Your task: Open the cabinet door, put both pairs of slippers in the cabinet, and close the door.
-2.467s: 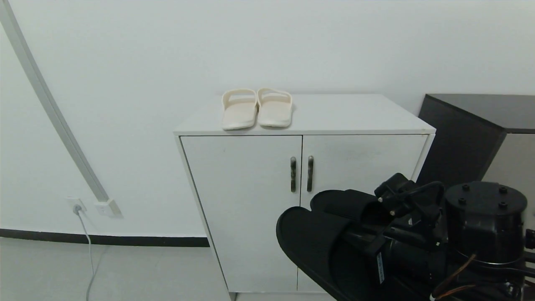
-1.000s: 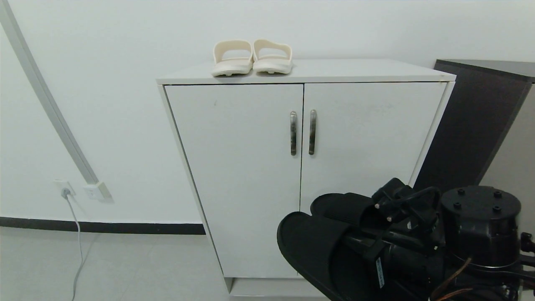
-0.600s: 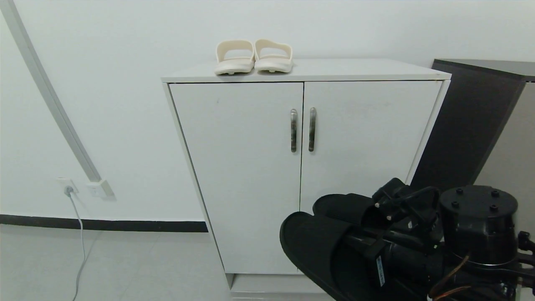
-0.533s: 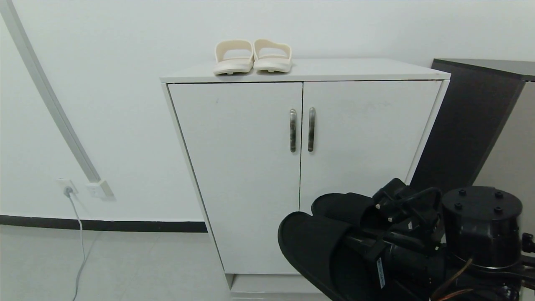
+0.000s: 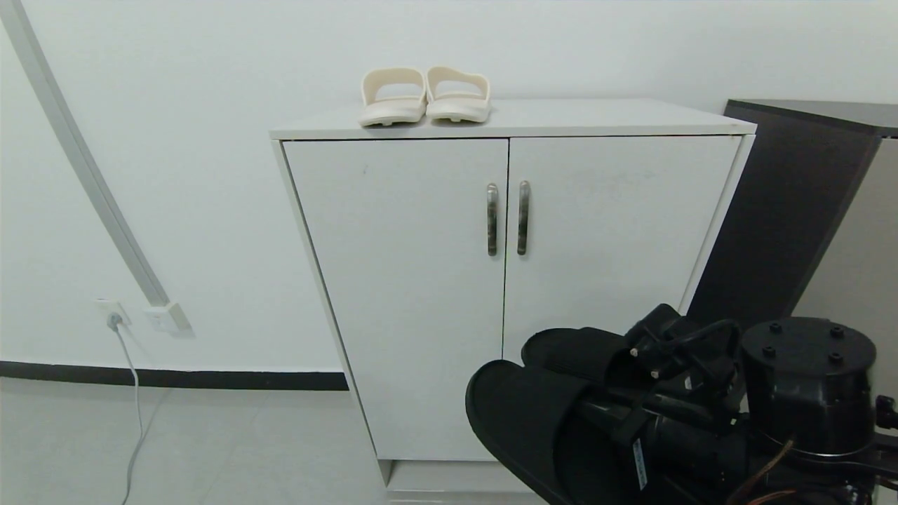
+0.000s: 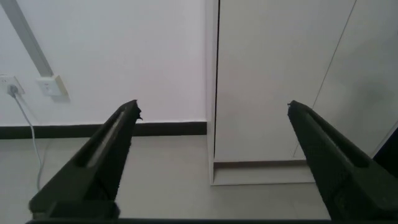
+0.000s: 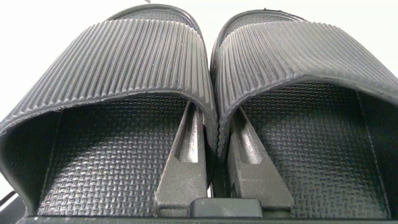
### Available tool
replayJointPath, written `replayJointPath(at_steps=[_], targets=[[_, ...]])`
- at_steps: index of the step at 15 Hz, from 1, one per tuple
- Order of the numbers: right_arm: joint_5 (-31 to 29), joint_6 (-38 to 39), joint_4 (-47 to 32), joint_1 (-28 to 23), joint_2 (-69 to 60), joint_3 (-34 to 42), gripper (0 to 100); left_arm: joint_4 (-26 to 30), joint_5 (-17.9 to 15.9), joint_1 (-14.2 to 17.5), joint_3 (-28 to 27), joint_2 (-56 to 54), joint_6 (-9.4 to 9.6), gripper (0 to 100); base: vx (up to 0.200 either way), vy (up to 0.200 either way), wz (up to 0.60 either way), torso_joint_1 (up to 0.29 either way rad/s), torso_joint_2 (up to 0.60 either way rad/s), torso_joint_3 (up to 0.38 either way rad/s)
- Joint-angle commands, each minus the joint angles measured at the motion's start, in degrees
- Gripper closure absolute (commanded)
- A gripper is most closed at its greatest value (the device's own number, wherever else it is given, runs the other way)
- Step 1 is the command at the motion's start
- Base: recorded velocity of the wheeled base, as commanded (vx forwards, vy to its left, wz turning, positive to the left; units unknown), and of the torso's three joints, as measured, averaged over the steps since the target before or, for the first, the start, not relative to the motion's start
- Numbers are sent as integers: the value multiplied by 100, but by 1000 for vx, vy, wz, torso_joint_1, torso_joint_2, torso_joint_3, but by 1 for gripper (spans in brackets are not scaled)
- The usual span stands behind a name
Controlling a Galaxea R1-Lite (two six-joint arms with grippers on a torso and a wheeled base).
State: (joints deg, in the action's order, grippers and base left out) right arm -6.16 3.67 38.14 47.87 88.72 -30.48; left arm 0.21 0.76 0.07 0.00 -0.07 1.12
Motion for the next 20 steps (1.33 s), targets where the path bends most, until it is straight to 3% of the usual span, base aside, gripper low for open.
replayJointPath(at_steps=[1, 4, 5, 8, 11, 12, 14, 16, 17, 18, 19, 20], targets=[[0, 2, -9, 3, 13, 7, 100, 14, 4, 1, -9, 16, -51, 0, 0, 0, 0, 0, 0, 0], [9, 2, -9, 3, 22, 24, 100, -56, -102, -86, -325, 710, -77, 0, 0, 0, 0, 0, 0, 0], [18, 2, -9, 12, 66, 24, 100, -117, -383, -95, -1037, 1387, -393, 0, 0, 0, 0, 0, 0, 0], [18, 2, 0, 12, 93, 68, 100, -144, -1746, -113, -2057, 3048, -481, 0, 0, 0, 0, 0, 0, 0], [18, 2, 18, 29, 93, 121, 100, -618, -3037, -174, -2566, 4156, -473, 0, 0, 0, 0, 0, 0, 0], [18, 2, 18, 38, 93, 121, 100, -829, -3363, -341, -2663, 4499, -473, 0, 0, 0, 0, 0, 0, 0], [27, 2, 18, 38, 93, 121, 100, -1260, -3433, -886, -2681, 5166, -473, 0, 0, 0, 0, 0, 0, 0], [27, 2, 18, 38, 93, 121, 100, -2016, -3424, -1220, -2698, 5984, -464, 0, 0, 0, 0, 0, 0, 0], [27, 2, 18, 47, 84, 121, 100, -2763, -3424, -1458, -2707, 6564, -473, 0, 0, 0, 0, 0, 0, 0], [18, 2, 18, 47, 75, 121, 100, -3053, -3398, -1545, -2725, 6784, -481, 0, 0, 0, 0, 0, 0, 0], [18, 2, 18, 64, 49, 130, 100, -3949, -3248, -1774, -2892, 7601, -490, 0, 0, 0, 0, 0, 0, 0], [18, 2, 18, 64, 57, 130, 100, -4116, -3213, -1844, -2944, 7777, -499, 0, 0, 0, 0, 0, 0, 0]])
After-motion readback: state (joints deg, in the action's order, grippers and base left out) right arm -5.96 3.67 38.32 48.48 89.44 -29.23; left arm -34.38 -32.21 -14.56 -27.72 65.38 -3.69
